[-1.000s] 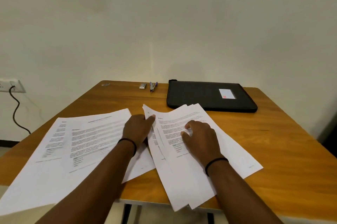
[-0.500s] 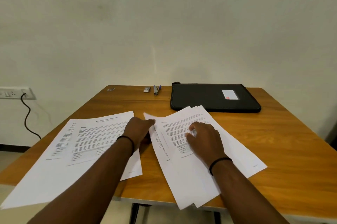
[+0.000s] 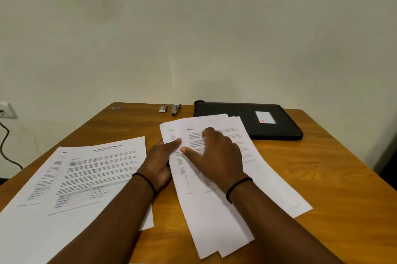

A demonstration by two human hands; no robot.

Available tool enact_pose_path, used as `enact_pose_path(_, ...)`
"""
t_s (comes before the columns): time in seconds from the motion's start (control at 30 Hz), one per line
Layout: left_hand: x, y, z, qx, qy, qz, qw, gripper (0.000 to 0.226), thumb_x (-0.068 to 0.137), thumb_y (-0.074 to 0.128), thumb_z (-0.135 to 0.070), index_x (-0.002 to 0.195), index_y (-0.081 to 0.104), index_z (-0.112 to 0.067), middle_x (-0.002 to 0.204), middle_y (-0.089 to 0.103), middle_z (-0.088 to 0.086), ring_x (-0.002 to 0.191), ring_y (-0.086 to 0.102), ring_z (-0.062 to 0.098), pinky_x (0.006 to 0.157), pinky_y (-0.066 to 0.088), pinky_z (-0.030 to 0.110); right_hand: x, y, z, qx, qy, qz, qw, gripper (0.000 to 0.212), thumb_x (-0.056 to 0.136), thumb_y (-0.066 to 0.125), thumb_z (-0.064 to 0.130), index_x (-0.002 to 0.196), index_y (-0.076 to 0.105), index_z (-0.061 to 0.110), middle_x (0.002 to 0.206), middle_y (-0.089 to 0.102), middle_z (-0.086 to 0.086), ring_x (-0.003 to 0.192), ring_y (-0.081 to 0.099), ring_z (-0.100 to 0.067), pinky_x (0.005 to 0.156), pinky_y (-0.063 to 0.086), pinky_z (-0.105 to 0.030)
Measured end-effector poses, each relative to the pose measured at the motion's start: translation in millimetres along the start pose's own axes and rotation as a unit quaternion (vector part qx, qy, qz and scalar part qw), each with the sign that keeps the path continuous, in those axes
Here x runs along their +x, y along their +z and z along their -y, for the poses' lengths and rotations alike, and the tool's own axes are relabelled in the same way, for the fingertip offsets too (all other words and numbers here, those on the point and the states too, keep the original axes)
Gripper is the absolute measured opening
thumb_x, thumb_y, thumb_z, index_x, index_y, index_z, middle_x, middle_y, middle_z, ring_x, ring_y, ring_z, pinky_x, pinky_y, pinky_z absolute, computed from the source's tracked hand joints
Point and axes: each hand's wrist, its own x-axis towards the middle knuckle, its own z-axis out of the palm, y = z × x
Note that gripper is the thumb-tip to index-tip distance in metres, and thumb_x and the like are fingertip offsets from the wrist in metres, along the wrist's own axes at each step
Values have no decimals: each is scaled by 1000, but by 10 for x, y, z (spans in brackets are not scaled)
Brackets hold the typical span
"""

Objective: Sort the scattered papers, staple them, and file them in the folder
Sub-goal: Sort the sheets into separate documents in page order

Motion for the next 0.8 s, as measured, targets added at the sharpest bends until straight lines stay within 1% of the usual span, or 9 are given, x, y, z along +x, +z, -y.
enact_pose_path(0.17, 100, -70, 49, -31, 3, 36, 999, 38, 97, 53, -7, 135, 56, -13, 126, 67, 16, 115, 64, 38, 96, 52, 55, -66, 250, 72, -7, -11, -56, 998, 67, 80, 56, 72, 127, 44, 25, 123, 57, 1, 105, 56, -17, 87, 51, -37)
enact_pose_path(0.3, 165, -106, 25, -66, -16, 42, 997, 36, 96, 55, -3, 130, 58, -13, 123, 69, 16, 109, 67, 37, 79, 61, 47, -8, 213, 51, 34, 38, -59, 997, 48, 88, 60, 58, 121, 48, 25, 116, 62, 4, 90, 55, -9, 80, 53, -28)
enact_pose_path(0.4, 204, -138, 38, -77, -25, 42, 996, 36, 95, 56, -3, 129, 59, -13, 122, 70, 14, 109, 68, 38, 85, 57, 52, -10, 173, 42, 66, 66, -64, 994, 35, 96, 55, 43, 126, 45, 26, 119, 66, 5, 84, 63, -12, 77, 58, -29)
enact_pose_path(0.47, 208, -139, 45, -78, -26, 38, 996, 36, 95, 57, -3, 129, 59, -13, 122, 70, 14, 110, 67, 38, 88, 53, 55, -13, 142, 18, 96, 91, -80, 988, 48, 99, 54, 33, 140, 30, 29, 111, 65, 7, 73, 63, -12, 69, 59, -30)
enact_pose_path(0.53, 198, -126, 40, -78, -25, 38, 996, 34, 95, 57, -3, 128, 60, -13, 121, 70, 15, 111, 67, 38, 88, 53, 55, -23, 101, -10, 152, 102, -97, 978, 70, 98, 57, 24, 150, 11, 37, 101, 57, 15, 64, 60, -7, 61, 56, -23)
enact_pose_path(0.6, 182, -125, 38, -76, -19, 35, 996, 34, 95, 57, -4, 128, 60, -13, 122, 69, 15, 112, 66, 38, 91, 53, 55, -48, 78, -27, 172, 77, -106, 976, 78, 97, 58, 19, 152, 6, 41, 104, 52, 18, 67, 61, -6, 59, 55, -20)
enact_pose_path(0.7, 166, -115, 40, -78, -14, 33, 996, 30, 97, 56, -7, 126, 61, -13, 123, 69, 15, 115, 64, 39, 90, 53, 54, -72, 102, -27, 137, 51, -111, 983, 47, 99, 54, 20, 144, 44, 29, 124, 62, 7, 98, 67, -16, 81, 58, -28)
enact_pose_path(0.73, 158, -104, 41, -81, -12, 34, 996, 29, 97, 56, -10, 126, 61, -13, 122, 69, 15, 115, 64, 39, 88, 54, 53, -81, 121, -32, 119, 45, -108, 986, 37, 99, 54, 23, 136, 56, 22, 130, 63, 2, 109, 65, -19, 89, 54, -27)
enact_pose_path(0.8, 151, -92, 42, -87, -12, 39, 995, 29, 98, 55, -16, 126, 61, -12, 121, 70, 16, 112, 66, 38, 85, 56, 51, -96, 149, -19, 99, 30, -97, 990, 36, 98, 56, 34, 130, 63, 18, 131, 64, -1, 115, 62, -19, 92, 43, -23)
